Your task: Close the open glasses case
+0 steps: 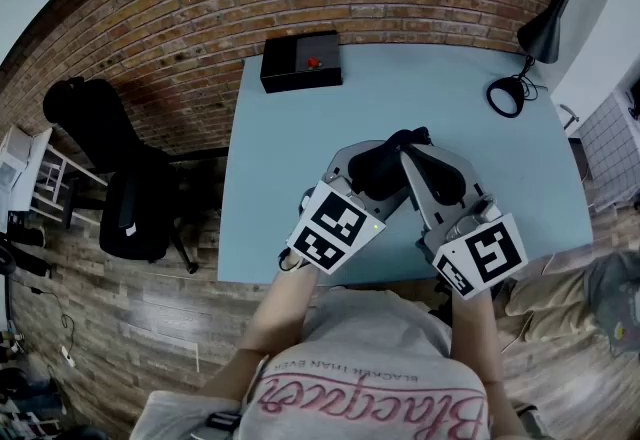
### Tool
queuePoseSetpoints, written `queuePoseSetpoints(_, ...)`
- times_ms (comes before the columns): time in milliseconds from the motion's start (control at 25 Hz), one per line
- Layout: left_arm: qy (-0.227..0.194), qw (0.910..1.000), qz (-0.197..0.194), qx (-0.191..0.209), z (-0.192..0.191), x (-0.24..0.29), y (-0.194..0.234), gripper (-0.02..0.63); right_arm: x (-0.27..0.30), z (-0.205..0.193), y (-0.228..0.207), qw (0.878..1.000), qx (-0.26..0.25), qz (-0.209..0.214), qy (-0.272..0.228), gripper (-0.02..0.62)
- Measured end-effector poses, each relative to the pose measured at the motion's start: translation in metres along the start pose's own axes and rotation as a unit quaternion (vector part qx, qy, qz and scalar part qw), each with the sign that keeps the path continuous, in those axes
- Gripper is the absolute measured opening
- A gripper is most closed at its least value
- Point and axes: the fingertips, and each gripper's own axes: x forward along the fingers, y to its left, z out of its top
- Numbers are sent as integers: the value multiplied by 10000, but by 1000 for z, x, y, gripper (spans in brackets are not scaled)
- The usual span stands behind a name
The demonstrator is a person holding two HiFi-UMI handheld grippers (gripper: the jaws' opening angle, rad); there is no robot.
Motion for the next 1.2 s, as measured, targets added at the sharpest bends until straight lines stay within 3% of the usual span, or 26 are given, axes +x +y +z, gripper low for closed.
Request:
queuePoseSetpoints(680,-27,9998,-4,179,2,8,-1,275,-2,-1,-6,10000,-55,-79,24,20)
queuePoseSetpoints(960,-1,9947,515,886,9,4,8,273,-3,19,-1,9962,-705,-460,-211,19)
queuePoseSetpoints(1200,-118,9905,579,1244,15,1,7,273,-12,17,-4,9970,-659,-371,-133,20)
